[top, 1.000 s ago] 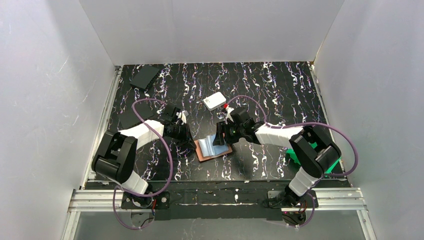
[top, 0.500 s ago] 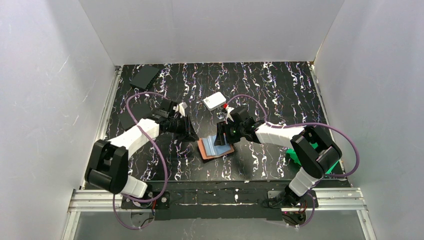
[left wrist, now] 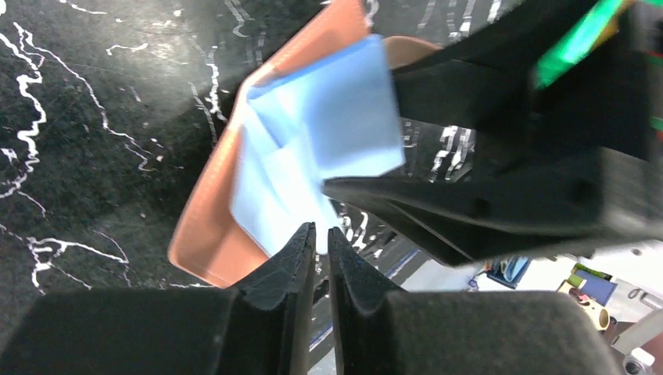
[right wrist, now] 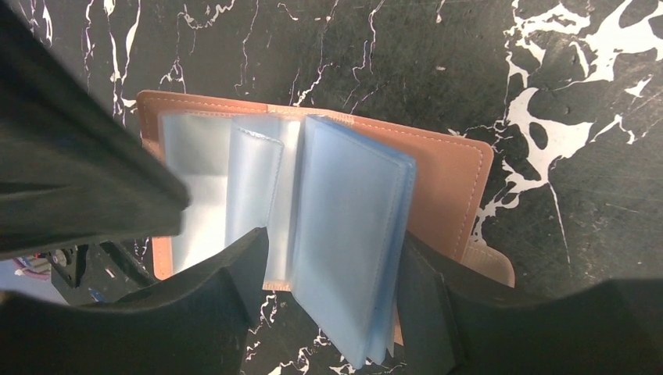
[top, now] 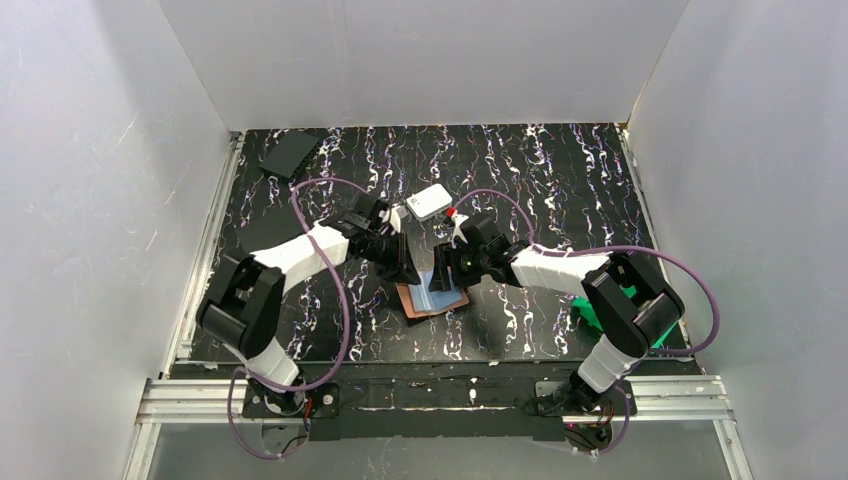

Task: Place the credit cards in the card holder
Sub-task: Open the card holder at the center of the board.

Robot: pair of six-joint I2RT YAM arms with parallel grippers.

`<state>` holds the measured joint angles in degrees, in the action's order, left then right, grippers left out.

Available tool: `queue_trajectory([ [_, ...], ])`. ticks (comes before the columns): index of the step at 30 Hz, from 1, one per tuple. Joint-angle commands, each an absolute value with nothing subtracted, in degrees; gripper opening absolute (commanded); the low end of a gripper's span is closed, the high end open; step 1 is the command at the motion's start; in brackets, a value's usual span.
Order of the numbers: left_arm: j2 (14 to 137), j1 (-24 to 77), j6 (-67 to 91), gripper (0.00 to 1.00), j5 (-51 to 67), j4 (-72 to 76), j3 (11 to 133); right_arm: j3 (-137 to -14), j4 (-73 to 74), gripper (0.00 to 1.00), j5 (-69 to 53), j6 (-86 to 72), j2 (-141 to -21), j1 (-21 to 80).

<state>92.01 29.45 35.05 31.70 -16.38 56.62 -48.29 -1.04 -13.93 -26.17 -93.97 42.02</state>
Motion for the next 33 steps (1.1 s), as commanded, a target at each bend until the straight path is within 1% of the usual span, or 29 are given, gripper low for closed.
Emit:
queue_trajectory([
  [1, 95.71, 30.63, 33.23, 0.08, 29.6, -17.4, 57.66, -48.47, 0.53, 0.67, -12.59, -25.84, -91.44, 42.01],
  [5, 98.31, 31.84, 32.29, 0.04, 28.03, -18.53, 58.64, -48.34, 0.53, 0.68, -12.19, -26.1, -91.16, 42.0],
  [11, 100.63, 33.64, 32.44, 0.04, 27.99, -17.77, 61.04, -48.01, 0.53, 0.71, -13.09, -27.17, -90.04, 42.01],
  [15, 101.24, 34.76, 33.25, 0.06, 27.9, -16.64, 62.16, -48.77, 3.02, 0.78, -11.26, -27.5, -87.44, 42.01],
  [19, 101.95, 35.32, 33.46, 0.09, 27.86, -16.27, 62.73, -49.58, 7.85, 0.94, -7.69, -27.47, -84.19, 42.01],
  [20, 102.3, 35.47, 33.48, 0.09, 27.98, -16.2, 62.92, -49.98, 9.22, 0.96, -6.86, -27.31, -83.53, 42.0],
  [24, 103.71, 36.17, 33.69, 0.09, 28.35, -15.88, 63.57, -51.24, 13.24, 0.97, -4.91, -26.64, -80.79, 42.01],
  [26, 104.03, 36.48, 33.75, 0.09, 28.3, -15.57, 63.51, -51.45, 13.51, 0.96, -5.63, -26.97, -79.19, 42.01],
  [28, 104.15, 36.56, 33.84, 0.09, 27.92, -15.48, 63.13, -50.67, 11.1, 0.91, -8.73, -28.06, -78.09, 42.01],
  [30, 104.07, 36.56, 33.55, 0.09, 27.43, -15.62, 62.82, -48.47, 6.54, 0.82, -12.49, -29.81, -77.98, 42.01],
  [33, 103.77, 36.56, 32.56, 0.09, 25.52, -17.09, 62.54, -46.43, 1.28, 0.65, -15.43, -31.19, -79.64, 42.01],
])
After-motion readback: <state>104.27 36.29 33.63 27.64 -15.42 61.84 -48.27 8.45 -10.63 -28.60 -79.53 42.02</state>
